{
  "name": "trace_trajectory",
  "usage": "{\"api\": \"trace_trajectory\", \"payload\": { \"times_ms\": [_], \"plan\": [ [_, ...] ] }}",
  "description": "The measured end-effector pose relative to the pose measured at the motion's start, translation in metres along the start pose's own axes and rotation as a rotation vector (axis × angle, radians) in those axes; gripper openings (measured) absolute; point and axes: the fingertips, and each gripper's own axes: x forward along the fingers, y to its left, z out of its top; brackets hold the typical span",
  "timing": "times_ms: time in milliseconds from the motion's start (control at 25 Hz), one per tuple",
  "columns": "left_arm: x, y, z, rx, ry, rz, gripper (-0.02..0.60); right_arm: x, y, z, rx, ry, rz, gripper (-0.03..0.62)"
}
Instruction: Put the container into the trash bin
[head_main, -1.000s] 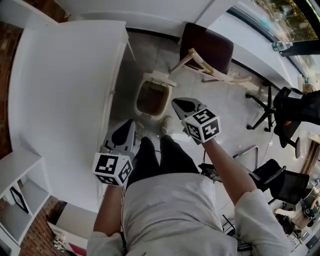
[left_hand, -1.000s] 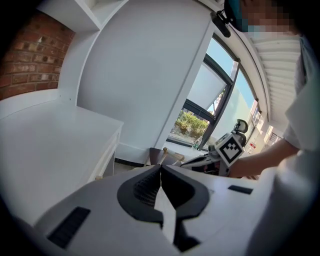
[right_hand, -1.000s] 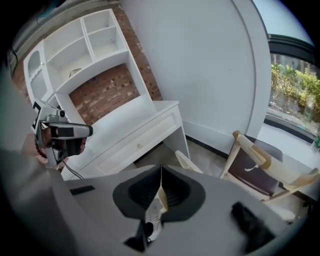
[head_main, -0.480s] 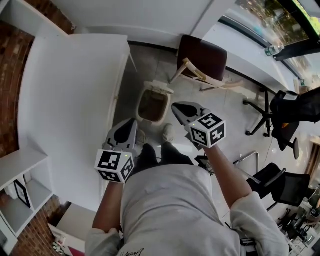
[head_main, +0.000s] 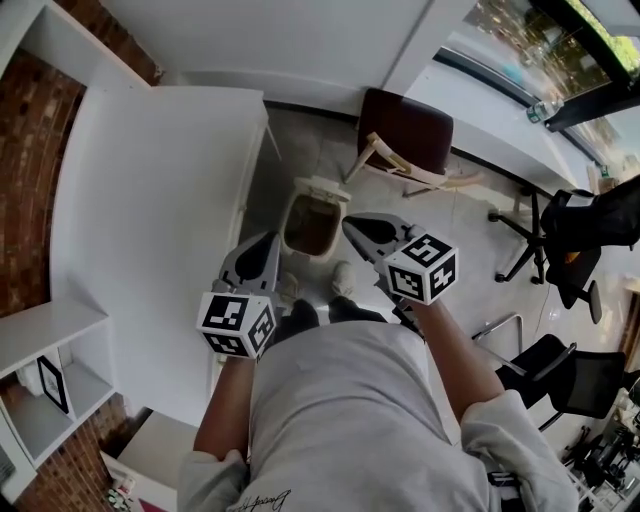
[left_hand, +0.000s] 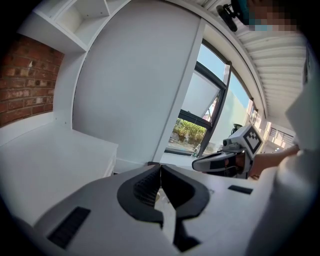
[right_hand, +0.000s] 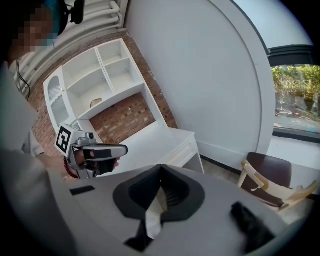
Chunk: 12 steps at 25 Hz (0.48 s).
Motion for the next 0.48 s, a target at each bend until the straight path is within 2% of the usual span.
{"api": "trace_trajectory", "payload": {
  "times_ms": [480],
  "plan": [
    [-0.001,-0.017,0.011,0.037,-0.009,-0.013,0.017,-0.007,0.015,0.009,-0.042,-0.027,0.017,0.028]
  ]
}}
